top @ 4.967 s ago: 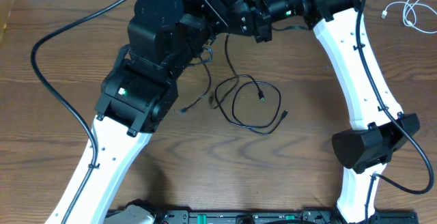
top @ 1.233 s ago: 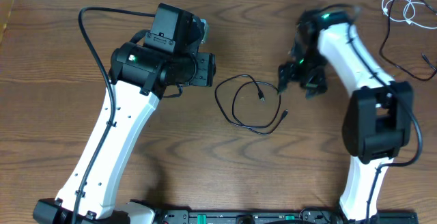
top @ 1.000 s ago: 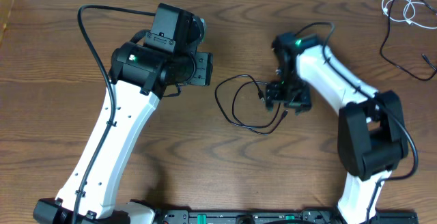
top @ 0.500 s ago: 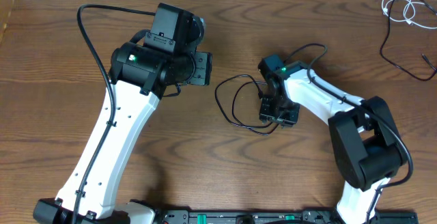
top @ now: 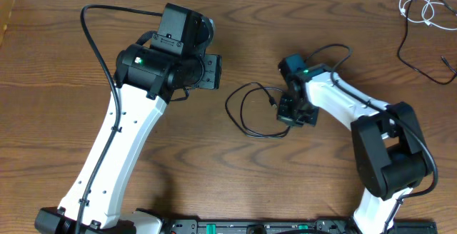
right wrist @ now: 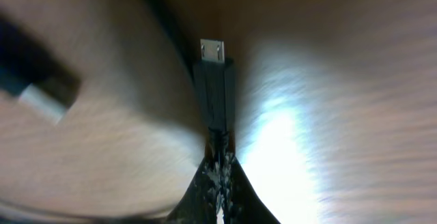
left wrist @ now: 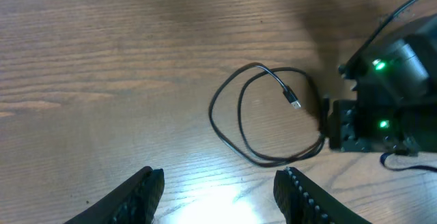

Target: Untangle cables

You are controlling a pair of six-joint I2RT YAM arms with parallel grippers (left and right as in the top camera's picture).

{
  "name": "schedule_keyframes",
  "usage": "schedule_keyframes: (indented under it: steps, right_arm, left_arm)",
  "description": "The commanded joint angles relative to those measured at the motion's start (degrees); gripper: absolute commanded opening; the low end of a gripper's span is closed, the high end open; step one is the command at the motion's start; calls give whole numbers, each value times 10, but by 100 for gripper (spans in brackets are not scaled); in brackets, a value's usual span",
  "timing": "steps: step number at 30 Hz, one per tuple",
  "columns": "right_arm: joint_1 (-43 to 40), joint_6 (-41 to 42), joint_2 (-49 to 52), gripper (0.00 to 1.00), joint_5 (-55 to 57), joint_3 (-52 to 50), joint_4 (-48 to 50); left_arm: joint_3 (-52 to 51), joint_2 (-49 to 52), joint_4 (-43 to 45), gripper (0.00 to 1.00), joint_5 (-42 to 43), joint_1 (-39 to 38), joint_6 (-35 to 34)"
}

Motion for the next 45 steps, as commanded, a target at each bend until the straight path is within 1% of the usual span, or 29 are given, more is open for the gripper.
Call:
schedule_keyframes:
  steps: [1, 3, 4, 5, 6, 8, 10, 13, 17, 22, 24, 28, 32, 34, 38, 41, 43, 45]
  right_arm:
    - [-38, -66, 10, 1, 127, -13, 13]
    - [-61, -145, 10, 1, 154, -13, 38]
    - [-76, -215, 10, 1, 153, -13, 54]
    - [-86, -268, 10, 1, 149, -13, 67]
    - [-92, -296, 10, 1, 145, -13, 73]
    - [-100, -314, 10, 1, 112, -8, 77]
    - [-103, -332, 8, 1, 30, 5, 64]
    - [-104, -421, -3, 1, -114, 26, 47]
    - [-105, -464, -41, 1, -251, 60, 28]
    - [-105, -465, -110, 1, -300, 89, 22]
    - [-105, -452, -139, 1, -301, 93, 24]
    - [-105, -426, -177, 1, -301, 93, 26]
    - [-106, -391, -190, 1, -304, 94, 32]
    - [-110, -386, -191, 1, -319, 96, 40]
    - [-136, -350, -191, 1, -373, 105, 63]
    - [-166, -320, -191, 1, -445, 112, 90]
    - [-188, -300, -191, 1, -498, 115, 113]
    - [-207, -271, -191, 1, -538, 115, 146]
  left_arm:
    - [4, -1, -1, 57, -7, 3, 3]
    - [4, 0, -1, 57, -7, 3, 3]
    - [4, 1, -1, 57, -8, 3, 3]
    - [4, 1, -1, 57, -7, 3, 3]
    - [4, 2, -1, 57, -7, 3, 3]
    - [4, 4, -1, 57, -7, 3, 1]
    - [4, 6, -1, 57, -7, 3, -1]
    - [4, 9, 0, 57, -6, 3, -2]
    - [4, 16, 3, 57, -3, 3, -13]
    - [4, 24, 6, 57, -1, 2, -30]
    - [4, 29, 7, 57, 0, 1, -40]
    - [4, 42, 17, 58, 54, 1, -40]
    - [4, 66, 32, 59, 120, -1, -30]
    - [4, 80, 40, 63, 156, -5, 3]
    - [4, 116, 48, 63, 259, -10, 112]
    - [4, 144, 54, 64, 343, -10, 190]
    - [4, 157, 65, 68, 381, -10, 221]
    - [4, 166, 80, 70, 411, -10, 236]
